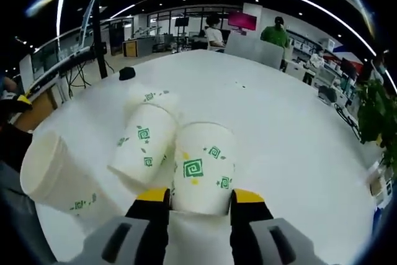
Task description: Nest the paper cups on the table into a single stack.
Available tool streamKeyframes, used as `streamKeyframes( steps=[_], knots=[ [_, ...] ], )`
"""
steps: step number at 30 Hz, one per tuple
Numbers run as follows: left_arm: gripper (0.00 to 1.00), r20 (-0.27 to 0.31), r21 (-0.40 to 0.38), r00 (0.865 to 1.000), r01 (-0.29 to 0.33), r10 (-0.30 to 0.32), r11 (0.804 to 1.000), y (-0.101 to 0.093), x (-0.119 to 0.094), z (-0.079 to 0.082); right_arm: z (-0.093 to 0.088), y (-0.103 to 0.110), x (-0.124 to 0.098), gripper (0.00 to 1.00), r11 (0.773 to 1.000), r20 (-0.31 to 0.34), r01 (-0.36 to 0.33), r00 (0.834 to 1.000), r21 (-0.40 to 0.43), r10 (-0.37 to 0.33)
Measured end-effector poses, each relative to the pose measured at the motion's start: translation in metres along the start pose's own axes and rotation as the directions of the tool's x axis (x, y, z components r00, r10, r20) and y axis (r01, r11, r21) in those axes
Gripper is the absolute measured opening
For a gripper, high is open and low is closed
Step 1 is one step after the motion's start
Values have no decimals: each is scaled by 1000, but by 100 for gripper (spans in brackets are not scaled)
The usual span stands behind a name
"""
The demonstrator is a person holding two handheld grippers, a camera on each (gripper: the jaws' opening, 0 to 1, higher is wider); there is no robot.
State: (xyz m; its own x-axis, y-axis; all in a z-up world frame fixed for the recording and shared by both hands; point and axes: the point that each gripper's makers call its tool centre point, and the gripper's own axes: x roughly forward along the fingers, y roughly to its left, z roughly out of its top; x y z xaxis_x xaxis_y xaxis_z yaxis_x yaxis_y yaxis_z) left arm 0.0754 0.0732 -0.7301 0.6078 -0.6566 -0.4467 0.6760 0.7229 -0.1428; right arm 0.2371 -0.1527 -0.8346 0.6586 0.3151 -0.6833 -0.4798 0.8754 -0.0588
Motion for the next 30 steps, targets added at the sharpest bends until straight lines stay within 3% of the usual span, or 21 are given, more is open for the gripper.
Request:
streamKeyframes(
  steps=[8,19,30],
  knots=[
    [83,-4,14,1000,14,-14,1000,-1,7,6,-3,-5,-10,36,1000,12,2,1000,8,-2],
    [76,-2,31,998,56,-56,998,-6,19,13,-4,-3,-43,36,999,60,-20,998,35,18],
    [65,-8,69,993,116,-116,991,-13,28,23,22,21,-81,36,997,159,-73,985,32,67]
  ],
)
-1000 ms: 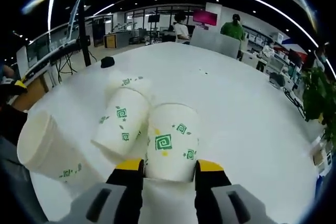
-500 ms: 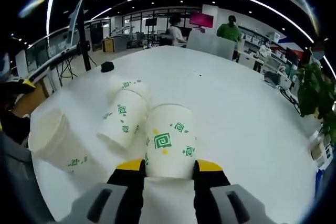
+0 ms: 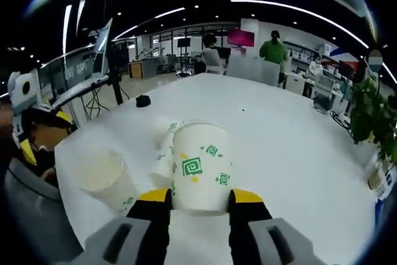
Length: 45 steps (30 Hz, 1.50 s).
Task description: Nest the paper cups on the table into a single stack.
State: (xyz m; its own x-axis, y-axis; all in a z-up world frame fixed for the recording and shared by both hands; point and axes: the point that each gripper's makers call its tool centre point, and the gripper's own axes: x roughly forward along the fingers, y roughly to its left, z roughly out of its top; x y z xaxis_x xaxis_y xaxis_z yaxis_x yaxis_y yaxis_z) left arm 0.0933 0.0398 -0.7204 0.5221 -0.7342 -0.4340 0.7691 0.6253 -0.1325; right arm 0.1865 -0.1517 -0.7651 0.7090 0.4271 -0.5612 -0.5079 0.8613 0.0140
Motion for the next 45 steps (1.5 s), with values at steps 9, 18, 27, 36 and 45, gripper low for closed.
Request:
streamKeyframes(
  steps=[9,18,27,36,45],
  knots=[
    [54,23,44,998,59,-60,997,-7,9,21,26,31,-31,36,998,78,-63,995,-30,66],
    [44,41,126,990,127,-133,984,-17,16,43,39,61,-55,36,987,117,-146,981,-73,154],
    [36,31,192,975,211,-221,959,-30,17,58,41,90,-66,36,963,104,-215,967,-166,233],
    [23,-13,261,938,336,-345,905,-45,8,68,39,113,-71,36,919,91,-302,938,-256,333],
    [19,-78,326,881,465,-467,823,-59,2,76,40,128,-75,36,882,91,-362,910,-302,405]
  ],
)
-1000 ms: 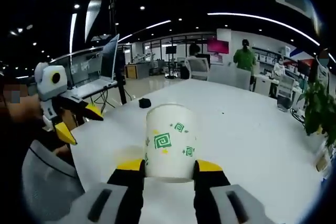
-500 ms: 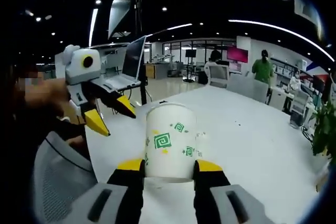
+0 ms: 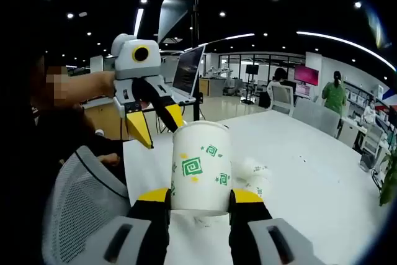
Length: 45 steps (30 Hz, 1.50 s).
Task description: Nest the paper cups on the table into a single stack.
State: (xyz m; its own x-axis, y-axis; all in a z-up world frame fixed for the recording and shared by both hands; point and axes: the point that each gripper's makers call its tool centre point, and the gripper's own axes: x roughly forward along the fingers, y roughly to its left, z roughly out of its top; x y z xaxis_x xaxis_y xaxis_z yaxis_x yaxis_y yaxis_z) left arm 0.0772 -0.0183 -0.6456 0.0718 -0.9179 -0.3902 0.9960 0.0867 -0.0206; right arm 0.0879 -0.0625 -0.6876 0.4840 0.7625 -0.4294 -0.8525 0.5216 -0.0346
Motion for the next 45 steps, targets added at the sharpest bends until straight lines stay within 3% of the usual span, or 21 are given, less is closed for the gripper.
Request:
streamKeyframes(
  steps=[12,25,31,45],
  knots=[
    [3,-5,29,991,136,-136,990,-10,8,7,9,6,-7,36,998,55,-27,998,-49,30],
    [0,-20,96,983,182,-181,979,-19,5,13,15,5,-8,37,999,96,-36,995,-40,40],
    [0,-42,105,982,186,-183,977,-19,5,11,18,-3,-9,46,1000,109,-1,994,8,0],
    [0,-139,146,976,190,-170,971,-5,3,2,-7,-14,-24,67,992,40,106,993,69,-109]
  ],
)
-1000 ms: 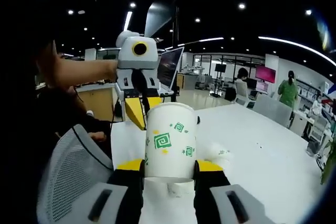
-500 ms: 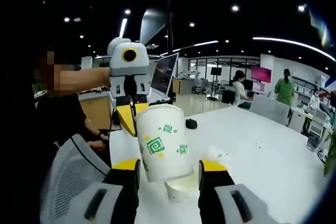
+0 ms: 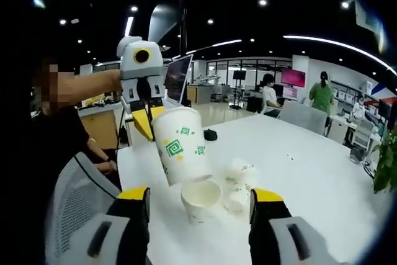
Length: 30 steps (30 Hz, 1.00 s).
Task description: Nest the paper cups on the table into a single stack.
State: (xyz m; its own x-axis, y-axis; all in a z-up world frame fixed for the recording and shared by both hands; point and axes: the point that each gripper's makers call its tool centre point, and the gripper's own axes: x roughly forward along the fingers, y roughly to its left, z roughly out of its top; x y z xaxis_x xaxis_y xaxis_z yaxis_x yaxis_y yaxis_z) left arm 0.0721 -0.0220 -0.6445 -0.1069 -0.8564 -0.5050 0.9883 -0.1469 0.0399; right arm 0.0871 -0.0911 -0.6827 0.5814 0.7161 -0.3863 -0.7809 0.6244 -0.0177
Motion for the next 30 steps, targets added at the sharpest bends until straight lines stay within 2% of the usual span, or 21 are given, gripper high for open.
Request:
streamKeyframes(
  steps=[4,10,22,27,30],
  knots=[
    [0,-55,17,998,-1,2,1000,3,1,-8,-7,-4,-3,72,999,-6,31,999,36,-31],
    [0,-119,42,993,4,1,999,7,-1,-18,-17,-7,-8,80,997,-24,63,998,41,-62],
    [0,-206,85,978,16,2,996,14,2,-31,-29,-18,-19,89,990,-41,124,992,66,-121],
    [0,-282,119,960,31,4,992,20,7,-43,-35,-19,-21,89,989,-58,135,990,57,-132],
    [0,-290,122,957,42,-5,992,21,11,-45,-35,-17,-21,89,989,-58,137,989,57,-134]
  ],
)
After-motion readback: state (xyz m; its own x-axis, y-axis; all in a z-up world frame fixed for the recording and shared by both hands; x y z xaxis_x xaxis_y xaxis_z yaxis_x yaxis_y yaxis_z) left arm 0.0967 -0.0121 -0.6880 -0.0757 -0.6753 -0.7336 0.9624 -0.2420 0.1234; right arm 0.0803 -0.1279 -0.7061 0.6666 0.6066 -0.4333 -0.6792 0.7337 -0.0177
